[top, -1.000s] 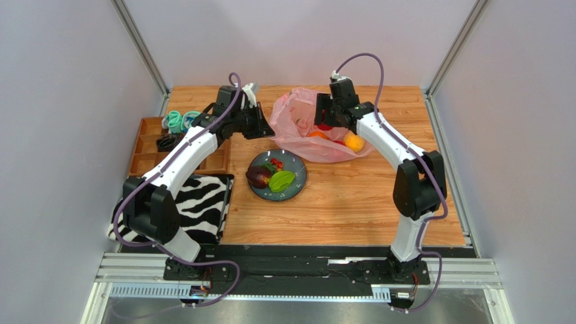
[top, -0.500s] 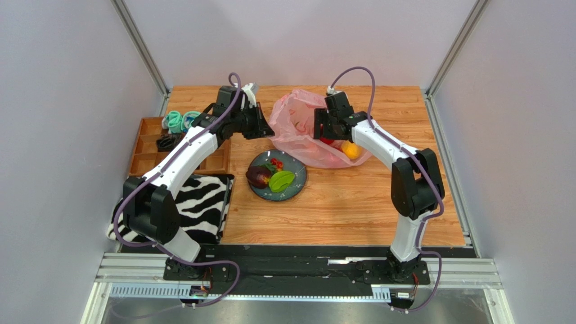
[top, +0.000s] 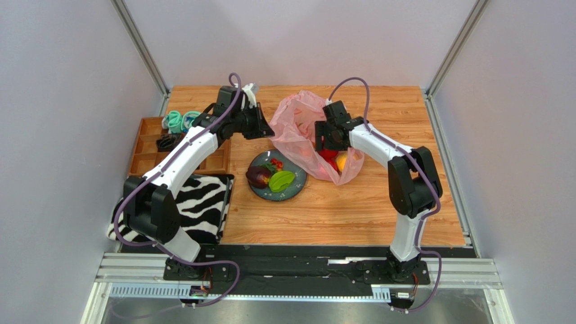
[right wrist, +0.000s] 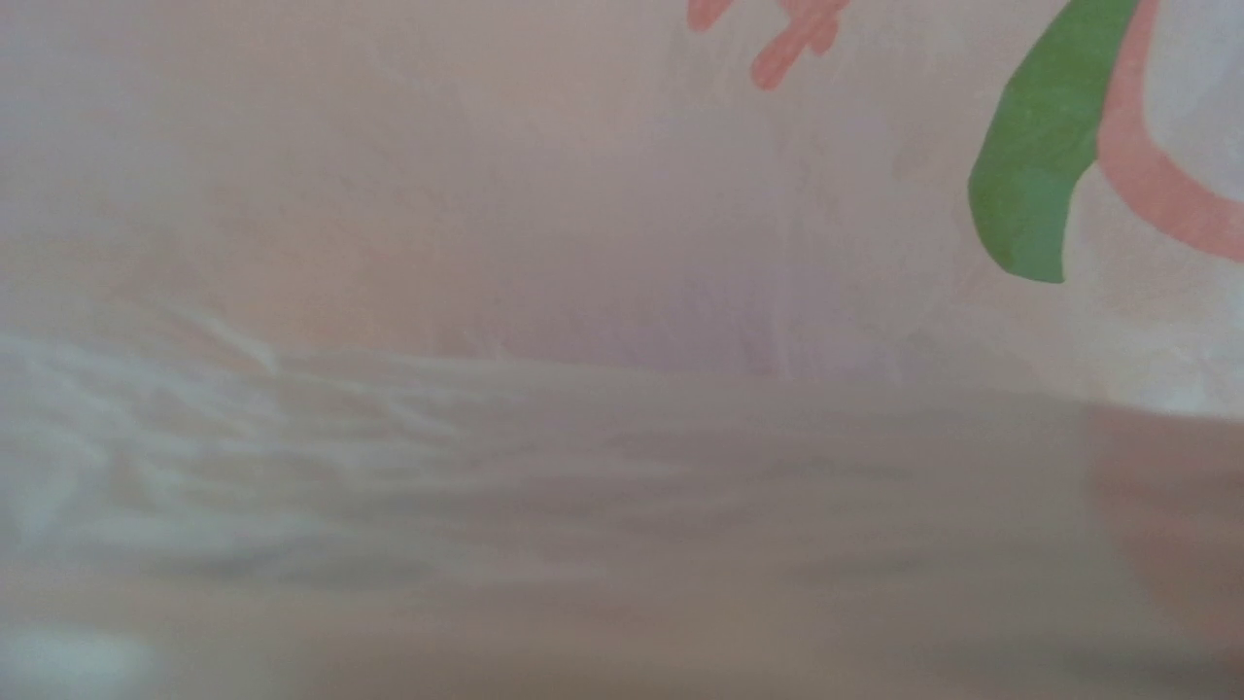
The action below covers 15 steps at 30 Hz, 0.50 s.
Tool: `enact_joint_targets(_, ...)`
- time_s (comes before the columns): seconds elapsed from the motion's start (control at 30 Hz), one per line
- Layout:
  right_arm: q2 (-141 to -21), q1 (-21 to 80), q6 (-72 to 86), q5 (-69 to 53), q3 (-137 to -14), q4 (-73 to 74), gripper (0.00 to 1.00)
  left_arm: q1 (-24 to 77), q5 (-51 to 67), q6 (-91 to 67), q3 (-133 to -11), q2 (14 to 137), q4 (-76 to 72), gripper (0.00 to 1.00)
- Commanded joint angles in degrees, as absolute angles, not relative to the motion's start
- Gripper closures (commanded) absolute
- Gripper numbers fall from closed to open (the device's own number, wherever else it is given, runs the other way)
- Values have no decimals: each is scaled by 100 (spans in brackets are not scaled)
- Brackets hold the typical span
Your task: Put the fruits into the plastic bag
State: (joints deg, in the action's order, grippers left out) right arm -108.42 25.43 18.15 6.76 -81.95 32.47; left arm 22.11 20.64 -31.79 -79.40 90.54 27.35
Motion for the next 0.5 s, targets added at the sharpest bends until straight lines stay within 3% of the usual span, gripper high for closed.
enact_joint_targets(0.0, -10934, 2584, 1714, 905, -8543, 3296, 19, 2197, 2083, -3155, -8060, 9105, 2637, 100)
enact_joint_targets(0.13, -10907, 2575, 1688, 1063, -8578, 3313, 7, 2197, 2074, -3164, -8077, 9105, 2637, 100)
enact_joint_targets(0.47, -10680, 2496, 1608, 1047, -8684, 3305, 4, 2197, 2074, -3147, -8086, 9088, 2646, 100)
